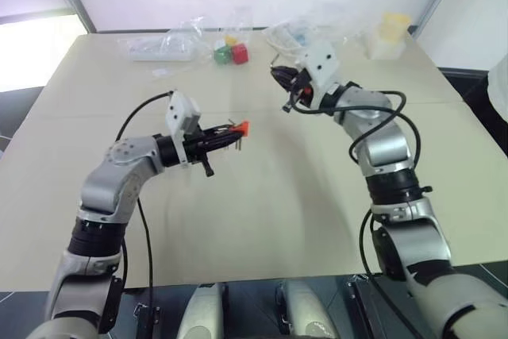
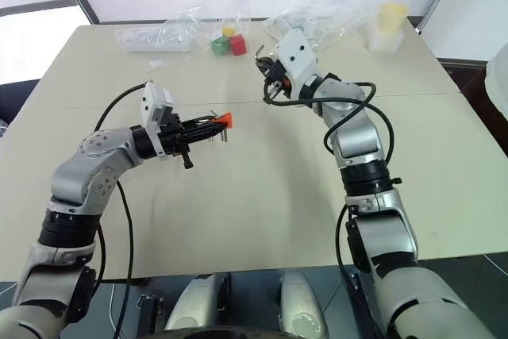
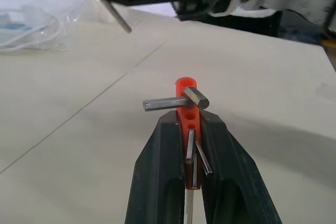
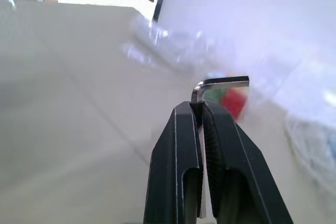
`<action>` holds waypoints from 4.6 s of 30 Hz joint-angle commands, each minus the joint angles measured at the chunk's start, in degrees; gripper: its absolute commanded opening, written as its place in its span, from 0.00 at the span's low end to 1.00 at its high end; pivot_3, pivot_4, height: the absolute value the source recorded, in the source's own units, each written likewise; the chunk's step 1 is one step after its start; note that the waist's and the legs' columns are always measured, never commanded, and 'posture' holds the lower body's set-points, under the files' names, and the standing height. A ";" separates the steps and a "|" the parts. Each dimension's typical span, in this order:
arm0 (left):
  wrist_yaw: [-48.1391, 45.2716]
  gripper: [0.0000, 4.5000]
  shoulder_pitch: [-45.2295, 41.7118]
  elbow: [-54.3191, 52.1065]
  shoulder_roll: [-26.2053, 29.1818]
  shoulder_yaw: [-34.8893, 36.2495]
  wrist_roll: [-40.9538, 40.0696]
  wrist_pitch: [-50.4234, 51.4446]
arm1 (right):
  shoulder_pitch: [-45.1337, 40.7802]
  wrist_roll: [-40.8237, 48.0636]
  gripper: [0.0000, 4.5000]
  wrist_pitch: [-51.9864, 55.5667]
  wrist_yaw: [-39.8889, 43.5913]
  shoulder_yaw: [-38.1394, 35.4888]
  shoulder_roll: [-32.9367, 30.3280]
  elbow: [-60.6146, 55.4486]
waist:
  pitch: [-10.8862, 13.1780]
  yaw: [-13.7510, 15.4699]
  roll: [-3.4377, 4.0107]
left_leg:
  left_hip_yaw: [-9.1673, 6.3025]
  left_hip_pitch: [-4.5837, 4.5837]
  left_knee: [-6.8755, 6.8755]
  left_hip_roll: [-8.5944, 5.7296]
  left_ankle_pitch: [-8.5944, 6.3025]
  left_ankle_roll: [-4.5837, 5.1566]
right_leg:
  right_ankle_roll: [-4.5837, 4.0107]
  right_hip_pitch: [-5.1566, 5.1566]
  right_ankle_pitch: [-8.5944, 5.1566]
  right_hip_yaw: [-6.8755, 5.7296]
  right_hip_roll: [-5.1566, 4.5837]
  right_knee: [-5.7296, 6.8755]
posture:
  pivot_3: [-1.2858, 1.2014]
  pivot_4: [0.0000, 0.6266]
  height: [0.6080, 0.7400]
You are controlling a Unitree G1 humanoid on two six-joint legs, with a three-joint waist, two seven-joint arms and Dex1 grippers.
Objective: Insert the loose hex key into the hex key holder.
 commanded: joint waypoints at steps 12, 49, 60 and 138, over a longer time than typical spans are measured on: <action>2.24 0.00 -4.08 1.26 -0.77 0.91 1.11 -1.52 | 8.63 16.47 0.01 -3.69 -7.98 -5.10 14.45 -16.54 | 0.00 -0.31 0.00 | -0.01 0.00 -0.02 -0.01 0.00 -0.01 | 0.01 -0.03 0.01 0.00 0.04 0.05 | 0.52 0.24 1.00; 5.29 0.00 -6.86 0.47 -1.74 3.32 -1.33 0.66 | 10.34 17.62 0.01 -6.20 -5.98 1.20 14.89 -14.56 | 0.00 -0.49 0.00 | -0.02 0.00 -0.02 -0.01 0.00 -0.01 | 0.01 -0.04 0.00 0.00 0.05 0.06 | 0.52 0.24 1.00; 5.33 0.00 -6.98 0.25 -1.77 3.00 -1.48 0.67 | 8.35 17.78 0.01 -7.21 -6.56 0.10 14.47 -12.97 | 0.00 -0.48 0.00 | -0.02 0.00 -0.02 -0.01 0.01 -0.01 | 0.01 -0.04 0.00 0.00 0.05 0.06 | 0.52 0.24 1.00; 9.56 0.00 -5.61 -1.67 -2.45 6.02 -5.66 3.83 | 16.73 18.94 0.99 -1.78 -1.96 1.55 7.52 -19.29 | 0.00 -0.39 0.00 | -0.02 0.00 -0.01 -0.02 0.00 -0.01 | 0.01 -0.04 0.00 0.00 0.04 0.06 | 0.52 0.24 1.00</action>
